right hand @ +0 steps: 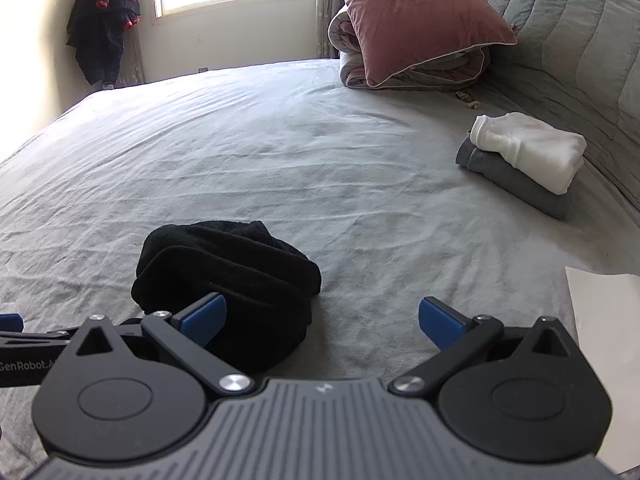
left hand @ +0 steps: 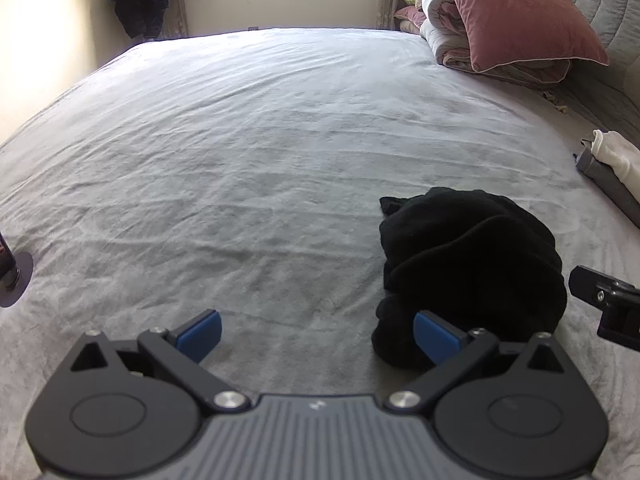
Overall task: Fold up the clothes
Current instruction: 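Move both open grippers toward the crumpled black T-shirt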
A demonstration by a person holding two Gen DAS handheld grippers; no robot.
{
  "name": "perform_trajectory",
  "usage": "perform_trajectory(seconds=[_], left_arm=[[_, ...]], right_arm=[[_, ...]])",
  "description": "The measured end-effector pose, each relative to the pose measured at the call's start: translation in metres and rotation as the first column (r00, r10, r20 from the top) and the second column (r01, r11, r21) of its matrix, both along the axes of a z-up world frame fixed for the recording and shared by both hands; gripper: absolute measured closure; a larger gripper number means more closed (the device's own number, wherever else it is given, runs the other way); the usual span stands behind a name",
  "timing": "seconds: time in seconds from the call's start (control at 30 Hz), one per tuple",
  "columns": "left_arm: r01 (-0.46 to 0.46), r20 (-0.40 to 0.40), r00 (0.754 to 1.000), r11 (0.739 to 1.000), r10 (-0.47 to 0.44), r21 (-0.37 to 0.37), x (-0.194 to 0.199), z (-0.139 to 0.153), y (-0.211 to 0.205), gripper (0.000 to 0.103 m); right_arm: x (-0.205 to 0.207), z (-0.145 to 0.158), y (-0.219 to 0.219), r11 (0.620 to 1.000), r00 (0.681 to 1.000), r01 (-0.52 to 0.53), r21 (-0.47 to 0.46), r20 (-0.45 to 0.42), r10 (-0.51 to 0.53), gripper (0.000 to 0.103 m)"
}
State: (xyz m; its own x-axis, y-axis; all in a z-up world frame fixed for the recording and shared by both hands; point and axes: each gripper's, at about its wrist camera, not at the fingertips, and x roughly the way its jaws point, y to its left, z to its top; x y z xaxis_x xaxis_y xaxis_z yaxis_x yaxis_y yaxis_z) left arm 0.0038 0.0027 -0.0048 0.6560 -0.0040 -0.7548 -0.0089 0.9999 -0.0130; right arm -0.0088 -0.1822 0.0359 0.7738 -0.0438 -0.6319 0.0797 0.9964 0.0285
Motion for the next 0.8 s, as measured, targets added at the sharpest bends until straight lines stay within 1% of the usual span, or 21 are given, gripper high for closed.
perform_trajectory(seconds=[0.2, 0.3, 0.53, 0.8], left_arm=[[-0.016, -0.023, 1.000, 1.000, 0.015, -0.014, 0.008, -0.011, 0.004, 0.000], [-0.023, -0.031, 0.999, 1.000, 0.022, -0.019, 0.012, -0.011, 0.007, 0.000], [-0.027, -0.053, 0.998, 0.999, 0.026, -0.024, 0.017, -0.010, 0.011, 0.000], [-0.026, -0.072, 0.997, 1.000, 0.025, -0.017, 0.021, -0.014, 0.011, 0.000]], right_arm=[[0.008, -0.010, -0.002, 1.000, 1.000, 0.013, 0.017, -0.009, -0.012, 0.000], [0.013, -0.015, -0.003, 1.000, 1.000, 0.019, 0.025, -0.015, -0.018, 0.000], [0.021, -0.019, -0.003, 0.999, 0.998, 0.025, 0.030, -0.056, -0.024, 0.000], [0.021, -0.018, -0.009, 0.998, 0.996, 0.015, 0.057, -0.086, -0.010, 0.000]])
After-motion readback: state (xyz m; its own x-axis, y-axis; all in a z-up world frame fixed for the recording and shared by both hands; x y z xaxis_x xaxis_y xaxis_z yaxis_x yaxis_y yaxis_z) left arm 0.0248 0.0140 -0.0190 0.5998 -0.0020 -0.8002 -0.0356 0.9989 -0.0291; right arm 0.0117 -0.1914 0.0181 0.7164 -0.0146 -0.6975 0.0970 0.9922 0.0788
